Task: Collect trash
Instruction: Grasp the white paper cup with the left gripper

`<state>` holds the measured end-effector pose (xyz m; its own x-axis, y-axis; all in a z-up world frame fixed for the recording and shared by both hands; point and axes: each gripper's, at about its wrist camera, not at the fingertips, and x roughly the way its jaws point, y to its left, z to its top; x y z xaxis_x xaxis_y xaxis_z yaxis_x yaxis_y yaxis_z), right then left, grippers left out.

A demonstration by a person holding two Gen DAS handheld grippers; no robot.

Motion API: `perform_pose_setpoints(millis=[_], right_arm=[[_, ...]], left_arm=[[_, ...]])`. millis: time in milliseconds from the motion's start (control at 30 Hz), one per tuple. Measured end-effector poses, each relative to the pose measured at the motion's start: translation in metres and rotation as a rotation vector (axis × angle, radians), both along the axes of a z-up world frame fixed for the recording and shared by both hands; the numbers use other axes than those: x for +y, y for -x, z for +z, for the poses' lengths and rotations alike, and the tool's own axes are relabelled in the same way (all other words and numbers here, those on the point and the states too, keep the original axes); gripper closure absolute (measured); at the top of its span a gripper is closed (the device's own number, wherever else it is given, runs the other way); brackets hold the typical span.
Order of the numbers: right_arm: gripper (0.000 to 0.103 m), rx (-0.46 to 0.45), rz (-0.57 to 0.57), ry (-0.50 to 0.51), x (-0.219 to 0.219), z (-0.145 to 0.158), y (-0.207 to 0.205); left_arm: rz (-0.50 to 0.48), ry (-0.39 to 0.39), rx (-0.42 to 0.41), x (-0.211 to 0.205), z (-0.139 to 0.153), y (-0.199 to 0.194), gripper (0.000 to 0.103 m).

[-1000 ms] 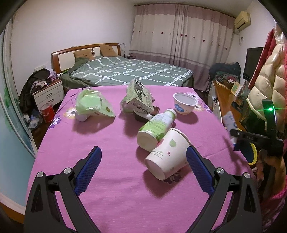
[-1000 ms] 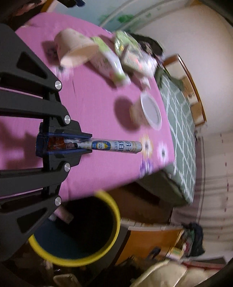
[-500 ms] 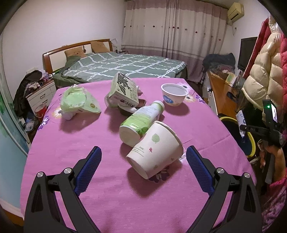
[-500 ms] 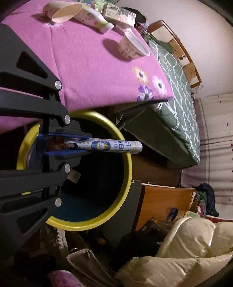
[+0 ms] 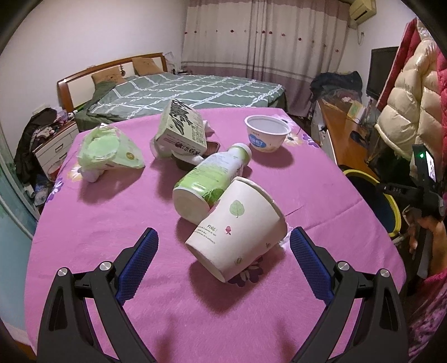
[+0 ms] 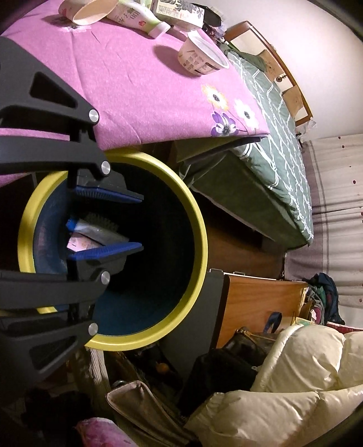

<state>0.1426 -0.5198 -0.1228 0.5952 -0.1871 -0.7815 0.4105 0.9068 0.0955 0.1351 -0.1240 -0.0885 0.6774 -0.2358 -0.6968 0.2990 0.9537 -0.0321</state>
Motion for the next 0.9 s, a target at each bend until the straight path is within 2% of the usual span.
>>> perform_pose_setpoints(millis=[167,367,533,900], right_arm=[[0.075,0.004,0.008,-0.004,0.002,0.000,0.000],[0.074,0.009,0.017,-0.011,0.004,-0.001,-0.003],[0.074,0.013,0.024,-0.018,0.007,-0.002,-0.004],[0.074,0.015,0.024,-0.030,0.004,-0.005,-0.004]], left_arm=[[-0.011,-0.012,0.019,0.002,-0.011,-0.014,0.009],[-0.128,-0.014,0.054,-0.006,-0.022,-0.024,0.009],[-0.208,-0.081,0.038,-0.018,-0.024,-0.026,0.009],[-0.325,-0.302,0.048,-0.046,-0.038,-0.039,0.009]])
